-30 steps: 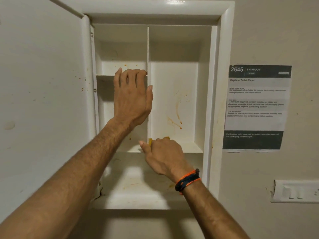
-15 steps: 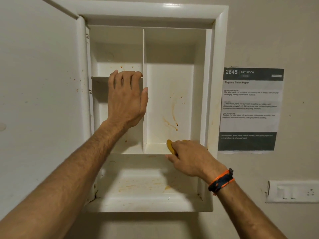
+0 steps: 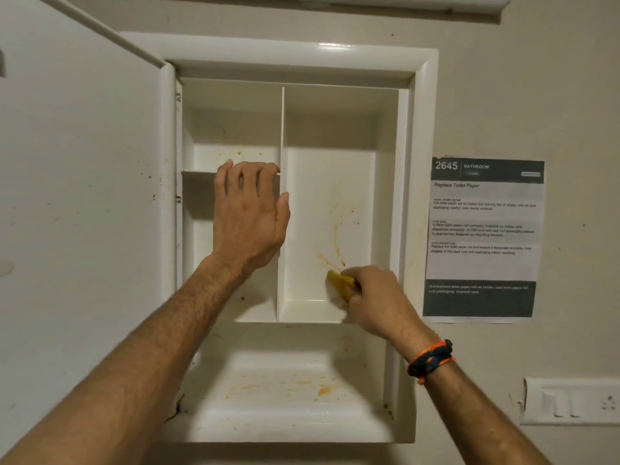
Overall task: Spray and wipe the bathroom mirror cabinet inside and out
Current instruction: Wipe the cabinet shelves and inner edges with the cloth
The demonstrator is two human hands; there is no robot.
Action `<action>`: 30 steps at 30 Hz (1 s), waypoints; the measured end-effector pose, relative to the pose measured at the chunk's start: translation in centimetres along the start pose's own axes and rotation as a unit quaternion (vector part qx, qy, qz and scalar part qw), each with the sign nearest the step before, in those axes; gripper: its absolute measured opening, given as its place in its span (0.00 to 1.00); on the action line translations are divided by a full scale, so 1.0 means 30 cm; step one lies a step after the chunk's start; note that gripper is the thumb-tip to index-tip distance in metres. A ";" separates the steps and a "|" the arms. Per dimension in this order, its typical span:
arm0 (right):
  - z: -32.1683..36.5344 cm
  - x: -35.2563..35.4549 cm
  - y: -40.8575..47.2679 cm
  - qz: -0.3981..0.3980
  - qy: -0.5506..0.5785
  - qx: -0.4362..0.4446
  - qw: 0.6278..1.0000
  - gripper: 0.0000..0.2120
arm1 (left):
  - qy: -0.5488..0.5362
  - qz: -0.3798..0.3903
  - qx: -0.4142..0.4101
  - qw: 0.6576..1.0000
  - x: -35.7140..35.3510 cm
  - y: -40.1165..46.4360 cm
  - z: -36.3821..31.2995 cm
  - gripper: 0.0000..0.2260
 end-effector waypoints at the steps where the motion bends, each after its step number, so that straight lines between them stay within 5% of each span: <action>1: 0.005 0.029 0.016 -0.061 0.036 -0.005 0.997 0.14 | 0.001 0.000 0.000 1.000 0.000 0.000 0.000 0.14; 5: 0.102 0.201 0.066 -0.299 0.105 0.075 0.945 0.18 | 0.004 0.001 -0.004 1.000 -0.002 -0.001 0.000 0.15; 8: 0.198 0.306 0.152 -0.368 0.021 0.159 0.916 0.29 | 0.007 -0.003 -0.006 1.000 -0.003 -0.001 0.001 0.15; 11: 0.244 0.353 0.302 -0.333 -0.113 0.176 0.920 0.34 | 0.009 -0.005 -0.007 1.000 -0.004 0.000 0.002 0.15; 15: 0.249 0.307 0.443 -0.235 -0.219 0.185 0.929 0.29 | 0.006 -0.003 -0.007 1.000 -0.005 0.001 0.003 0.15; 30: 0.039 -0.035 0.226 -0.162 -0.222 0.136 0.952 0.41 | -0.002 0.007 -0.002 1.000 -0.001 0.000 0.001 0.15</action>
Point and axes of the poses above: each hand's wrist, its own y-axis towards the middle knuckle, its own x-axis out of the back of the hand, z = x × y, the point moved 7 cm from there along y, towards the middle knuckle, and after that the axes turned 7 degrees about x, right-handed, at the moved point
